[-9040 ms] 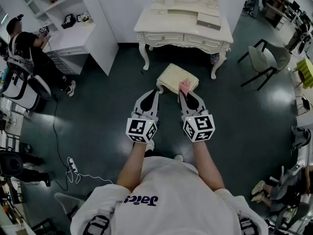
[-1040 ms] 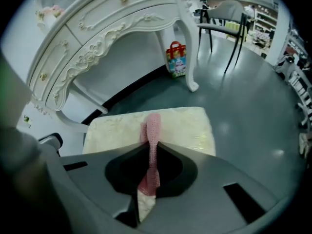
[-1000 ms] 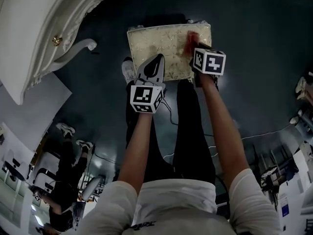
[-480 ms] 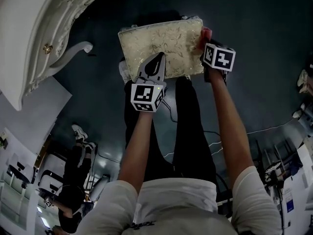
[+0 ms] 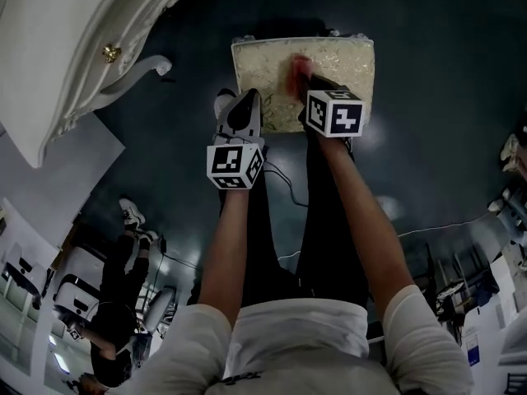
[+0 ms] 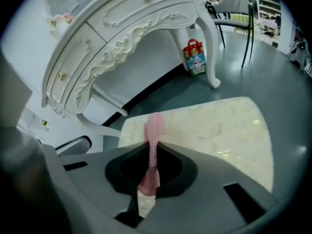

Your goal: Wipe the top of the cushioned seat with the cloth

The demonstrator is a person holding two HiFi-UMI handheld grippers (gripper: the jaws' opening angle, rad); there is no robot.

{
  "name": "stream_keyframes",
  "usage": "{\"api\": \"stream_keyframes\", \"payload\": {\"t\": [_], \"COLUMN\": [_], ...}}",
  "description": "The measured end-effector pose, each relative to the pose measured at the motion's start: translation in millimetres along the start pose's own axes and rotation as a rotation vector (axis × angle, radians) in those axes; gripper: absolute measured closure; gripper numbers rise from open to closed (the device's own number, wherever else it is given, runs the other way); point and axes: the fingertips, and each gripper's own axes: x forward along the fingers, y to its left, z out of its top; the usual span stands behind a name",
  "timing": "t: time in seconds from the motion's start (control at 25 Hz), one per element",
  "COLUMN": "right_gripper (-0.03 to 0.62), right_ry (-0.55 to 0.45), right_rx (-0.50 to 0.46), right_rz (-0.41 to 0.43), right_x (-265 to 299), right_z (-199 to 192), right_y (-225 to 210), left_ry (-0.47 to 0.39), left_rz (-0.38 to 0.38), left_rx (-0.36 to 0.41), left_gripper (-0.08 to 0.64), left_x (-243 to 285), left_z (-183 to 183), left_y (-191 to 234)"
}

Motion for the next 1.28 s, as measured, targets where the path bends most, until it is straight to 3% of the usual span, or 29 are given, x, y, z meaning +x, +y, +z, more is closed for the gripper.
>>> {"api": "stream_keyframes", "payload": {"t": [0.28,0.48,0.68,0.92,1.28], "right_gripper": [0.568,0.568,0.568,0.568,0.568], "right_ry": [0.099,0.165,0.150,0.134,0.088], "right_rx": [-0.074,-0.107,-0.105,-0.107,-0.066], "right_rz": [0.132,0.110,0.088,0.096,0.040], "right_x": [60,84,75,59,15], "right_z": [-27,-43,-40,-39,-36], "right_y": [103,120,112,90,7], "left_ry": [-0.006,-0.011,-0.016,-0.005,0.006], "left_rz": [0.069,0.084,0.088,0.058,-0.018], "left_rx": [-0.023,-0.023,-0.029,-0.020,0.004], "left_gripper": [0.546,0.546,0.546,0.546,0.546], "left_x": [-37,-51,-52,-35,8], "left_z": [-3,-1,0,-7,-14], "left_y": [62,82,82,54,-19]}}
